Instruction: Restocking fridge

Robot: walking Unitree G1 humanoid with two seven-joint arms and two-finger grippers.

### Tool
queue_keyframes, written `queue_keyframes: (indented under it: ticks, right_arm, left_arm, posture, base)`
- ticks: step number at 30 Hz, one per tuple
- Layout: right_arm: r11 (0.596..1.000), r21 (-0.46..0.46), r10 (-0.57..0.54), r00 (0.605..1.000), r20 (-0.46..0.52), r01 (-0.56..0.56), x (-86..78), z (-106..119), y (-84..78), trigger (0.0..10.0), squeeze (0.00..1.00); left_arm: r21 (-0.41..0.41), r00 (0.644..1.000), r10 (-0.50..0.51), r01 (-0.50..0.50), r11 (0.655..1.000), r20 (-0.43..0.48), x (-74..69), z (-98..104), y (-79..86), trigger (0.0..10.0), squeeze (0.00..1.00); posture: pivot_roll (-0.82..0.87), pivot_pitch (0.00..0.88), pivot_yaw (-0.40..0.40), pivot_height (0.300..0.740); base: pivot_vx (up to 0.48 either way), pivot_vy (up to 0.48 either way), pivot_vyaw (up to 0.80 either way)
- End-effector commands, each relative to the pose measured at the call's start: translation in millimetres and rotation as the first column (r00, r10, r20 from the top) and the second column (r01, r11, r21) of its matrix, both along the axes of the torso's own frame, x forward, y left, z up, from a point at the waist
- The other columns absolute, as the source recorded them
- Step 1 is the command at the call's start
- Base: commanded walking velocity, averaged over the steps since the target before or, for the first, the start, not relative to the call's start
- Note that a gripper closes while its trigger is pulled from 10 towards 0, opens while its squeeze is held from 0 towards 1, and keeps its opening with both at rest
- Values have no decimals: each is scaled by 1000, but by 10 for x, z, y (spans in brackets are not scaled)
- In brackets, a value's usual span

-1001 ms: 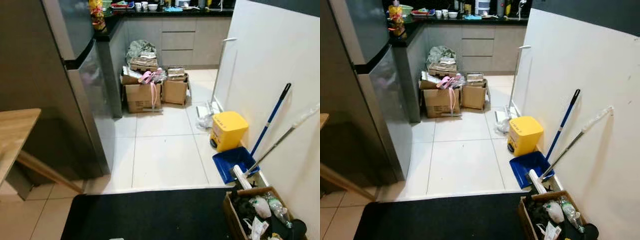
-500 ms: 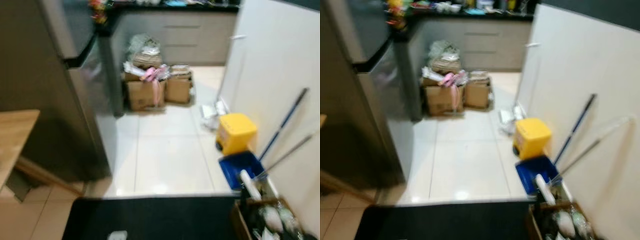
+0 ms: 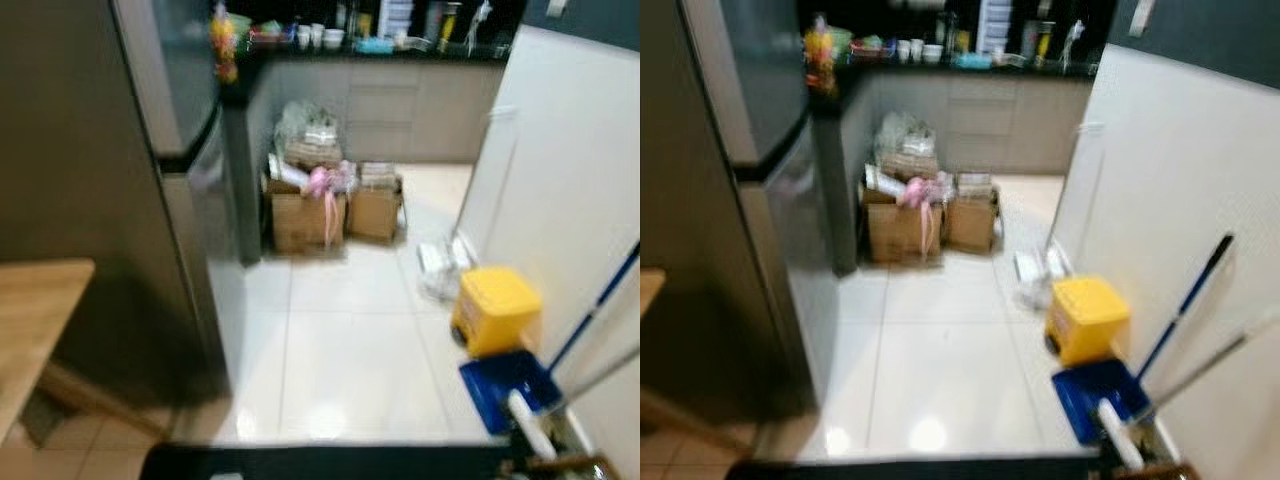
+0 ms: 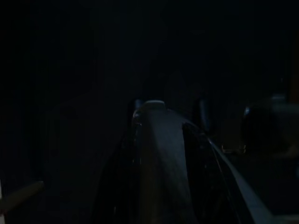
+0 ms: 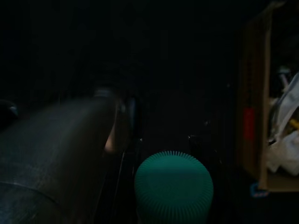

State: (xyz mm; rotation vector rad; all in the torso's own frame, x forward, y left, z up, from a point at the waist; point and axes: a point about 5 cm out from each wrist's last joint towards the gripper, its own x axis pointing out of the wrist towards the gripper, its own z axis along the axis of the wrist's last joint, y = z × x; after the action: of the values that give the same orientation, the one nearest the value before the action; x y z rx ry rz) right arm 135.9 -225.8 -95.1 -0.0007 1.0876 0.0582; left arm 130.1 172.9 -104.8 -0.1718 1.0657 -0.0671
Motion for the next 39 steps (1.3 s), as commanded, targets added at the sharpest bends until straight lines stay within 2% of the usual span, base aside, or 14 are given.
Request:
queue_keyframes:
  ticks: [1, 5, 34, 39]
  right_arm:
    - [1000, -15, -12, 1000, -12, 12, -17, 9, -72, 10000, 0]
    - [1000, -14, -20, 1000, -9, 20, -16, 9, -74, 10000, 0]
    - [1000, -3, -9, 1000, 17, 9, 32, 26, -54, 10000, 0]
    - [1000, 9, 21, 999, 28, -22, 48, 35, -41, 10000, 0]
  left_arm:
    - [-4, 1000, -10, 10, 1000, -17, -30, -14, -25, 10000, 0]
    - [-5, 1000, -12, 12, 1000, -16, -22, -12, -30, 10000, 0]
    - [-2, 1000, -15, 15, 1000, -10, -2, -6, -41, 10000, 0]
    - [-3, 1000, 11, -11, 1000, -3, 3, -3, -24, 10000, 0]
  posture:
    - [-70, 0, -25, 740]
    - [-71, 0, -23, 740]
    - [-75, 0, -20, 740]
    - [-74, 0, -20, 740]
  base:
    - [319, 0, -800]
    - [315, 0, -762]
    - [310, 0, 0]
    - [0, 0, 0]
